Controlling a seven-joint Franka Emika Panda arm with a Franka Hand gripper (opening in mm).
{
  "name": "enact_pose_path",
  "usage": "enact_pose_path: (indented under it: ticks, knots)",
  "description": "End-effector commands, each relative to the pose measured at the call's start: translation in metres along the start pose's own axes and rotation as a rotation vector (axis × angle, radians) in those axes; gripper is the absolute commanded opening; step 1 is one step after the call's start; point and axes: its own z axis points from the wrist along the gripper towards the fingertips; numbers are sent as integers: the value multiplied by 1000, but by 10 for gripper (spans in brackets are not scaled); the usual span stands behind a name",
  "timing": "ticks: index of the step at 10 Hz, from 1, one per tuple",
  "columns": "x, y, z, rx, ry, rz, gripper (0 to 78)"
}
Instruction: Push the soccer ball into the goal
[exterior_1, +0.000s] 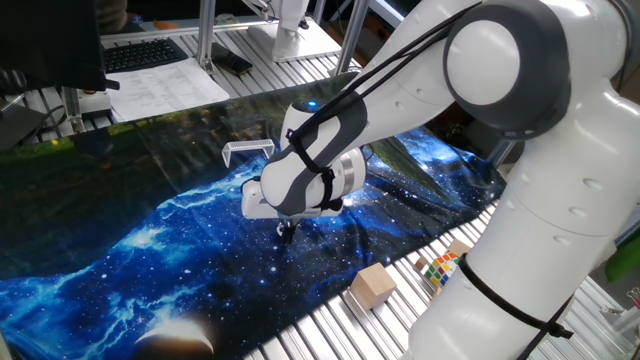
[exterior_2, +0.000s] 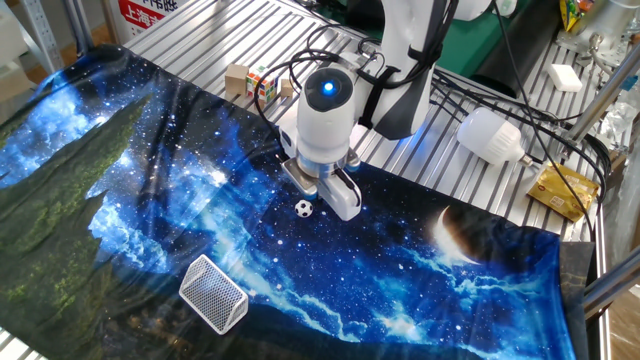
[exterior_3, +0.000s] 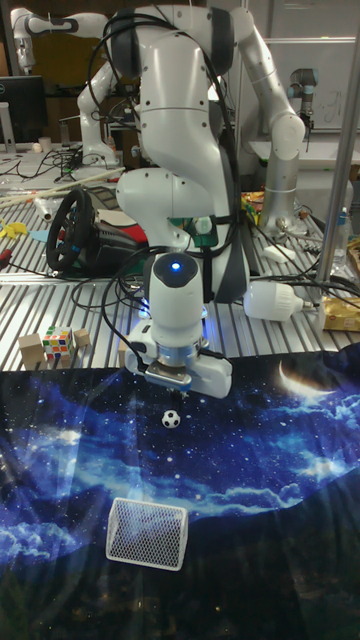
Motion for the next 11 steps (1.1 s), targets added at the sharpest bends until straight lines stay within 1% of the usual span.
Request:
enact_pose_path:
  ticks: [1,5,6,9,11]
  knots:
    - [-10,1,3,5,-19,-9,0]
    - [-16,2,5,15,-26,-15,0]
    - [-17,2,5,15,-42,-18,0]
    - [-20,3,3,16,-49,-13,0]
    - [-24,6,1,16,-59,-10,0]
